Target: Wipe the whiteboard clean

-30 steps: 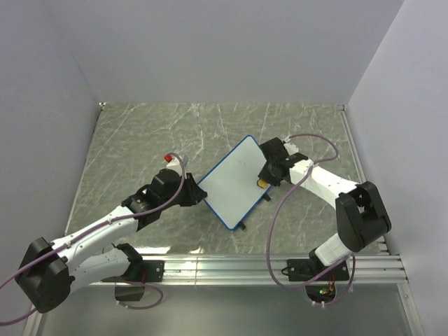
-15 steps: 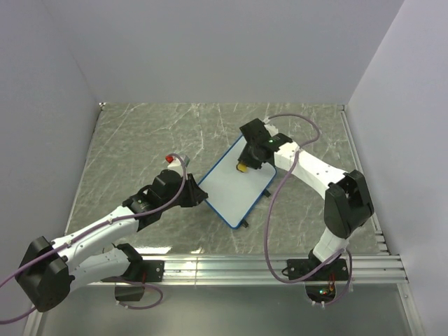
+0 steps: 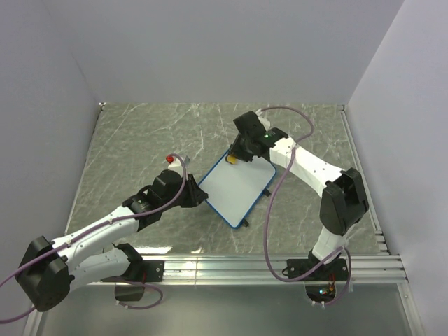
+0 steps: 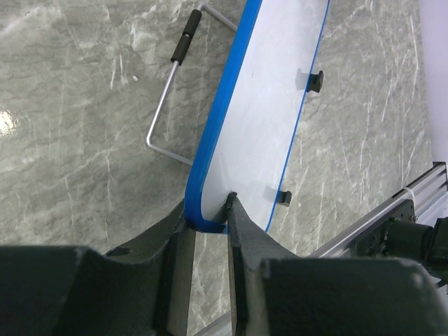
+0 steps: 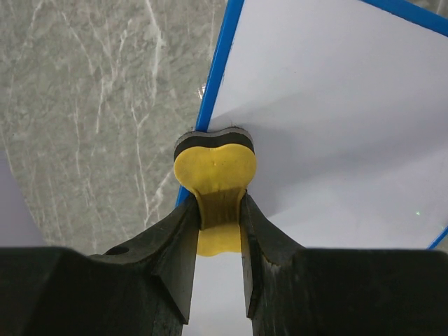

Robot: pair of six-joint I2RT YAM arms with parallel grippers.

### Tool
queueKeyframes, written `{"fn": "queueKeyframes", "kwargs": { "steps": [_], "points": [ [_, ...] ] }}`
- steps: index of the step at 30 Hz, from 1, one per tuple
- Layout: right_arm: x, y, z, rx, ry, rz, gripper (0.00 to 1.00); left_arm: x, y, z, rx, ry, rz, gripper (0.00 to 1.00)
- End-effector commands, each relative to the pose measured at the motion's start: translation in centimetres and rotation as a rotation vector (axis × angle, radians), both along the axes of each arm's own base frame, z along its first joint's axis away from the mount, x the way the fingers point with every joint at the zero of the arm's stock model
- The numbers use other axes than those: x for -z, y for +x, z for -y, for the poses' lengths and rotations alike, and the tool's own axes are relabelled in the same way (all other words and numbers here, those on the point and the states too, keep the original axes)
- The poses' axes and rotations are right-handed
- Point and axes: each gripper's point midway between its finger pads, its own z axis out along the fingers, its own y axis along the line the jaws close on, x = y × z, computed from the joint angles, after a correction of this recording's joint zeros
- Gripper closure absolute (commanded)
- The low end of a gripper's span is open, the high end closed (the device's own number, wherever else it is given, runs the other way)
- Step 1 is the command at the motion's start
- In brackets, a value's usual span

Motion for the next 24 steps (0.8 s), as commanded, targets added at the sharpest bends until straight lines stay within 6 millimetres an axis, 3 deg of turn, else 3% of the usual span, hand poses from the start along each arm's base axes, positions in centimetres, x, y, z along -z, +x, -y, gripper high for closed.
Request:
{"fn": "queueKeyframes", "kwargs": {
  "steps": [1, 3, 7, 13, 18, 24],
  "points": [
    [1.9, -0.4, 1.0, 0.031, 0.014, -0.031, 1.0, 4.6, -2.7, -1.9, 0.057, 0.172, -0.113, 1.0],
    [3.2, -0.7, 2.0, 0.059, 0.029, -0.059, 1.0, 4.6, -2.8, -1.9, 0.06, 0.175, -0.112, 1.0],
    [8.1, -2.9, 6.7, 0.149, 0.01, -0.159, 1.0, 4.6, -2.9, -1.8, 0.065, 0.178, -0.114, 1.0],
    [12.2, -5.8, 11.6, 0.224, -0.058, -0.238, 1.0, 4.5, -3.0, -1.8, 0.064, 0.173, -0.112, 1.0],
    [13.0, -6.7, 14.0, 0.263, -0.065, -0.253, 1.0, 4.6, -2.7, -2.2, 0.039, 0.19, -0.109, 1.0],
    [12.5, -7.0, 16.7, 0.298, -0.075, -0.236, 1.0, 4.6, -2.6, -2.4, 0.024, 0.201, -0.115, 0.98]
  ]
}}
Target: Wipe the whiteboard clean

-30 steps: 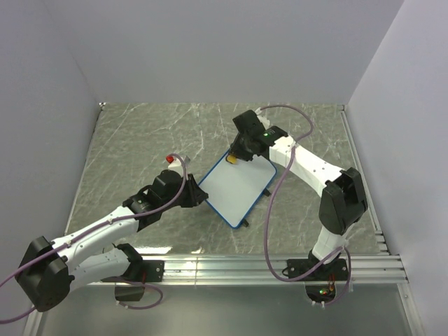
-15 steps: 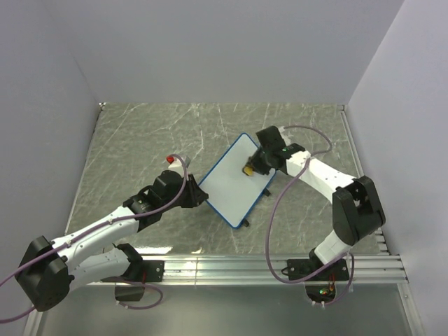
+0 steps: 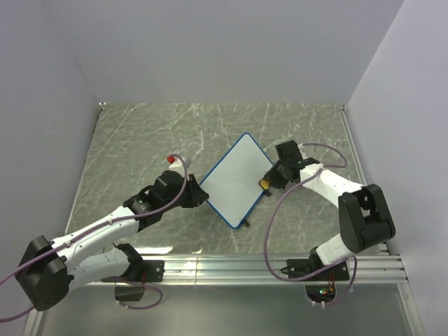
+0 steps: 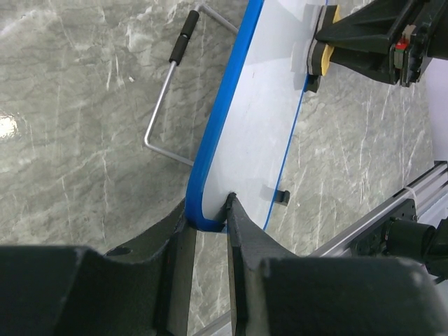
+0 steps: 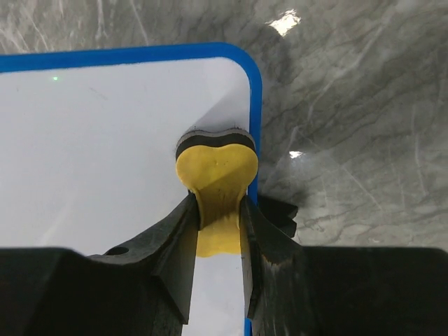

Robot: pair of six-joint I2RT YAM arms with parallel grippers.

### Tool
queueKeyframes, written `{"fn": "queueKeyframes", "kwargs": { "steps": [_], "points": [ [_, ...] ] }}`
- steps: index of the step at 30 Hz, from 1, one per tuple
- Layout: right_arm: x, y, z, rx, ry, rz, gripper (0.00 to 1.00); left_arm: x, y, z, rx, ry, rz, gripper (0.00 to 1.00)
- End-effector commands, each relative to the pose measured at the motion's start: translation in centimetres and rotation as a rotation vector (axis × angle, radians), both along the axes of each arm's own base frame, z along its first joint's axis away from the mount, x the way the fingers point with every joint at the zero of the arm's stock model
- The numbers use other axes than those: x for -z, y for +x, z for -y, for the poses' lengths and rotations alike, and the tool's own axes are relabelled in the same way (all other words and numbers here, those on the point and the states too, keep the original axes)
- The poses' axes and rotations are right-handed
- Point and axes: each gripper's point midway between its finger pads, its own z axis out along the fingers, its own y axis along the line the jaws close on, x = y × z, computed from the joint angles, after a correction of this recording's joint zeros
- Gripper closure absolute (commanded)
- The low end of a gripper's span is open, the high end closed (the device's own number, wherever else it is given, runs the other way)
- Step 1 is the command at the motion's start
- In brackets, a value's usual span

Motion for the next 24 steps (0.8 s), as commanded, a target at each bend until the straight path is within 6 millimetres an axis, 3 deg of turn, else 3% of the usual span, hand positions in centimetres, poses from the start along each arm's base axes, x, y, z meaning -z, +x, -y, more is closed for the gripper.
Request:
{"fn": "queueKeyframes", "kwargs": {
  "steps": [1, 5, 6, 8, 11, 13, 17, 20, 24],
  "points": [
    [1.6, -2.2, 3.8, 0.021, -0.104, -0.067, 1.0, 4.8, -2.5, -2.6, 0.02, 0.193, -0.127, 0.96],
    [-0.5, -1.9, 5.0, 0.046, -0.097, -0.004, 1.0, 4.4, -2.3, -2.9, 0.002, 0.199, -0.122, 0.86],
    [-1.9, -1.7, 5.2, 0.053, -0.087, 0.042, 1.0, 4.1, -2.1, -2.9, -0.003, 0.198, -0.113, 0.83],
    [-3.0, -1.8, 5.8, 0.069, -0.089, 0.066, 1.0, 3.3, -1.8, -3.0, -0.016, 0.194, -0.092, 0.7],
    [-3.8, -2.4, 7.1, 0.11, -0.111, 0.074, 1.0, 2.4, -1.3, -3.1, -0.028, 0.2, -0.071, 0.59],
    [-2.9, -3.4, 8.0, 0.131, -0.136, 0.034, 1.0, 1.8, -1.1, -2.9, -0.03, 0.196, -0.062, 0.56],
    [-0.1, -5.6, 9.3, 0.168, -0.199, -0.095, 1.0, 0.8, -0.7, -2.8, -0.039, 0.186, -0.047, 0.39],
    [2.2, -7.4, 10.0, 0.178, -0.235, -0.193, 0.99, 0.0, -0.4, -2.9, -0.055, 0.179, -0.034, 0.35],
    [4.5, -9.2, 10.5, 0.173, -0.276, -0.292, 0.82, -1.8, 0.0, -3.2, -0.082, 0.17, -0.005, 0.36]
  ]
}}
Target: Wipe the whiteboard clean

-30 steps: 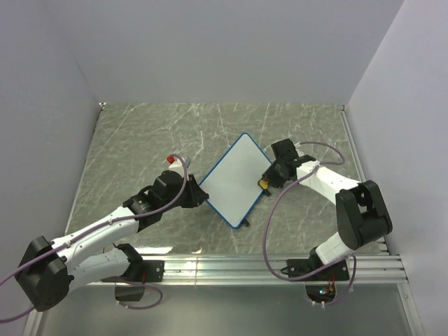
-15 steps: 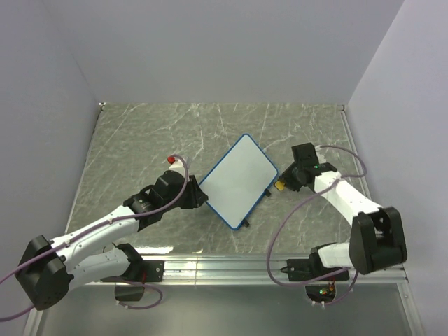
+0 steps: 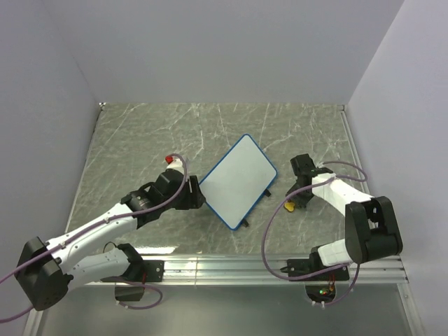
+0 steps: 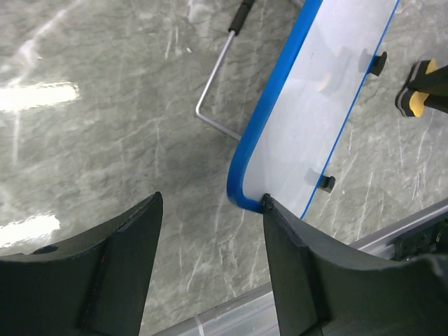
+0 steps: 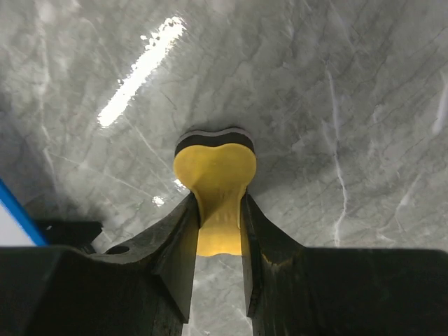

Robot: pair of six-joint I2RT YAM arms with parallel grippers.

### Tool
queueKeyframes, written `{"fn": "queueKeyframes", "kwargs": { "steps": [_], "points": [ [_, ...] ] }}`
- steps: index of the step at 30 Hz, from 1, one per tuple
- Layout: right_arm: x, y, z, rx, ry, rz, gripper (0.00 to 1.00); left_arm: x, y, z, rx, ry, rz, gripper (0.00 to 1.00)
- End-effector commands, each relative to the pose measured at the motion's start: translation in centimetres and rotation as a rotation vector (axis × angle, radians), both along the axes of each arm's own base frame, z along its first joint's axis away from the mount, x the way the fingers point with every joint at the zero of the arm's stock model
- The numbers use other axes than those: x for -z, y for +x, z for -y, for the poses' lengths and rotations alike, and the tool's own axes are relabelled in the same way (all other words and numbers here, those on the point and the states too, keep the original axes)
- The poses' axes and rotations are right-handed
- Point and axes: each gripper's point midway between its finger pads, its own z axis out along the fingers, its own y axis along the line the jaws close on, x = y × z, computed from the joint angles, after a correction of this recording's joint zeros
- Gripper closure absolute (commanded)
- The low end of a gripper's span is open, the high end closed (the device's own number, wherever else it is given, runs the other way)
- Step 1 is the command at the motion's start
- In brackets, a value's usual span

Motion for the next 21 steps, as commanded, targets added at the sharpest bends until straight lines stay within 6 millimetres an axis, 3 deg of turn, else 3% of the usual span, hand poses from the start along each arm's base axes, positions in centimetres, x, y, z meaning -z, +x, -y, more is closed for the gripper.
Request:
{"fn": "queueKeyframes", "kwargs": {
  "steps": [1, 3, 5, 6, 7, 10, 13, 16, 18, 21],
  "points": [
    [1.2, -1.6, 1.3, 0.03, -0.062, -0.078, 0.78, -2.7, 0.8, -0.8, -0.038, 0.014, 0.06, 0.36],
    [1.7, -1.8, 1.4, 0.021, -0.069, -0.097, 0.72, -3.5, 0.9, -1.1, -0.049, 0.021, 0.071, 0.36],
    [1.7, -1.7, 1.4, 0.01, -0.068, -0.098, 0.59, -4.3, 1.1, -1.3, -0.061, 0.019, 0.087, 0.36],
    [1.4, -1.4, 1.3, 0.006, -0.065, -0.088, 0.5, -4.8, 1.1, -1.4, -0.067, 0.018, 0.092, 0.35],
    [1.2, -1.5, 1.4, 0.006, -0.067, -0.089, 0.3, -5.2, 1.2, -1.5, -0.071, 0.014, 0.099, 0.34],
    [-0.4, -0.8, 1.2, -0.015, -0.064, -0.05, 0.03, -6.4, 1.3, -1.7, -0.082, 0.006, 0.119, 0.33],
    [-3.0, 0.3, 0.9, -0.054, -0.044, 0.026, 0.01, -7.8, 1.5, -1.9, -0.094, 0.003, 0.142, 0.31],
    [-6.4, 1.7, -1.1, -0.168, 0.042, 0.157, 0.01, -8.9, 1.8, -2.3, -0.105, 0.011, 0.163, 0.24],
    [-9.6, 2.6, -2.4, -0.233, 0.094, 0.275, 0.01, -10.0, 2.2, -2.5, -0.116, 0.017, 0.188, 0.23],
    [-15.5, 3.3, -6.1, -0.406, 0.195, 0.478, 0.02, -11.5, 2.7, -2.4, -0.124, 0.017, 0.215, 0.18]
  ]
}}
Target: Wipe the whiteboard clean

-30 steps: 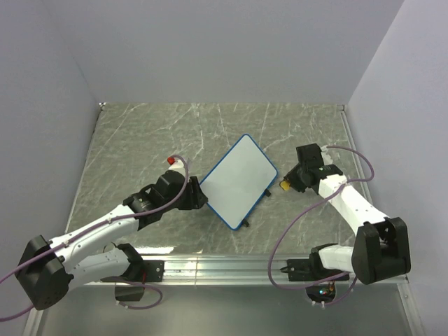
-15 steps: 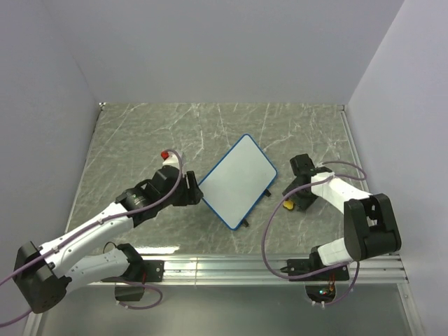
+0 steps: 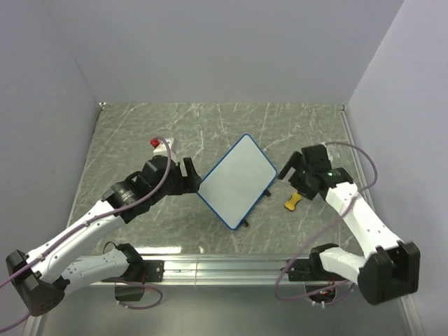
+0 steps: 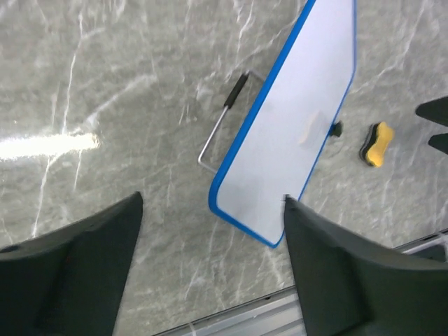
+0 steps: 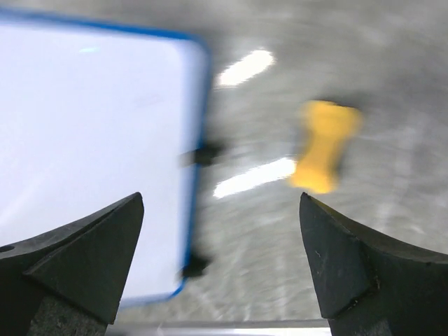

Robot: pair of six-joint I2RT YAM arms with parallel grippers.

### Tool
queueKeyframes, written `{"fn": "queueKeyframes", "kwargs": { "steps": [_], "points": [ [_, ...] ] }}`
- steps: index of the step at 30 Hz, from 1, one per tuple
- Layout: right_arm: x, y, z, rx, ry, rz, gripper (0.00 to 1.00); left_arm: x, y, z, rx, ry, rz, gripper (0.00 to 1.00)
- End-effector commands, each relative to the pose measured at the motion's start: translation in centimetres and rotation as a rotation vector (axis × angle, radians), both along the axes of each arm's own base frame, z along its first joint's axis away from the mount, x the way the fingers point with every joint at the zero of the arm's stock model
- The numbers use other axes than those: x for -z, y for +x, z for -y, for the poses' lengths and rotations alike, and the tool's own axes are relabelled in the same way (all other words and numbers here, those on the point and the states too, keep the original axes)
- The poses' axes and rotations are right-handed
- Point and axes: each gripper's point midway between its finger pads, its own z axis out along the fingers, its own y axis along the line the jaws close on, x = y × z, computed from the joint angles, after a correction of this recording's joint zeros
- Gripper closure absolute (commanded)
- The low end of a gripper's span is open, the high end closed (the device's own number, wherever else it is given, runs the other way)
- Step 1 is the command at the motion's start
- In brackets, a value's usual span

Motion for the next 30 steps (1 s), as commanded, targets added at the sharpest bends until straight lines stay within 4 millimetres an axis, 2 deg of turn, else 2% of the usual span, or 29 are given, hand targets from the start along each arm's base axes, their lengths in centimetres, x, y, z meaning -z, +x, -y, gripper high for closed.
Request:
{"fn": "queueKeyframes", "kwargs": {
  "steps": [1, 2, 4, 5, 7, 10, 13, 15, 16, 18, 19, 20, 21, 22, 27, 30],
  "points": [
    [-8.3, 1.3, -4.7, -0.251, 0.104, 0.271, 0.02, -3.3, 1.1, -0.3, -0.021, 0.002, 0.076, 0.11],
    [-10.9, 1.4, -5.6, -0.291, 0.114, 0.342, 0.02, -4.0, 1.4, 0.1, -0.018, -0.006, 0.087, 0.09],
    [-14.3, 0.2, -8.9, -0.437, 0.196, 0.435, 0.01, -4.5, 2.0, 0.5, -0.015, -0.002, 0.093, 0.07],
    [-16.9, -0.3, -9.7, -0.468, 0.224, 0.505, 0.0, -5.5, 2.3, 0.8, -0.016, -0.013, 0.109, 0.08],
    [-19.5, -1.4, -11.7, -0.545, 0.282, 0.579, 0.0, -6.3, 2.9, 1.2, -0.019, -0.014, 0.124, 0.09],
    [-21.5, -2.8, -12.5, -0.593, 0.355, 0.662, 0.0, -7.9, 4.5, 1.1, -0.075, -0.005, 0.162, 0.08],
    [-19.9, -4.0, -11.8, -0.604, 0.347, 0.668, 0.0, -9.2, 6.0, 0.0, -0.189, -0.01, 0.217, 0.04],
    [-18.2, -5.0, -11.1, -0.607, 0.318, 0.626, 0.0, -9.7, 6.7, 0.3, -0.185, 0.002, 0.247, 0.03],
    [-18.0, -5.4, -10.6, -0.614, 0.298, 0.636, 0.0, -9.0, 7.1, 0.8, -0.171, 0.025, 0.232, 0.04],
    [-17.7, -5.8, -9.8, -0.594, 0.271, 0.648, 0.0, -9.0, 7.5, 1.4, -0.158, 0.037, 0.22, 0.06],
    [-18.3, -6.3, -9.2, -0.592, 0.258, 0.691, 0.0, -7.6, 7.9, 1.9, -0.146, 0.075, 0.187, 0.09],
    [-17.7, -6.4, -8.8, -0.582, 0.245, 0.693, 0.0, -8.0, 8.1, 2.2, -0.136, 0.083, 0.183, 0.09],
    [-17.4, -6.5, -8.2, -0.564, 0.225, 0.697, 0.0, -7.6, 8.2, 2.5, -0.123, 0.105, 0.163, 0.08],
    [-17.4, -6.6, -7.5, -0.549, 0.193, 0.714, 0.0, -6.5, 8.5, 2.9, -0.114, 0.138, 0.134, 0.09],
    [-15.3, -6.8, -5.1, -0.497, 0.072, 0.626, 0.0, -5.7, 9.3, 3.7, -0.118, 0.143, 0.108, 0.09],
    [-14.8, -6.8, -4.1, -0.455, 0.034, 0.609, 0.0, -5.6, 9.4, 4.1, -0.109, 0.129, 0.111, 0.08]
  ]
}}
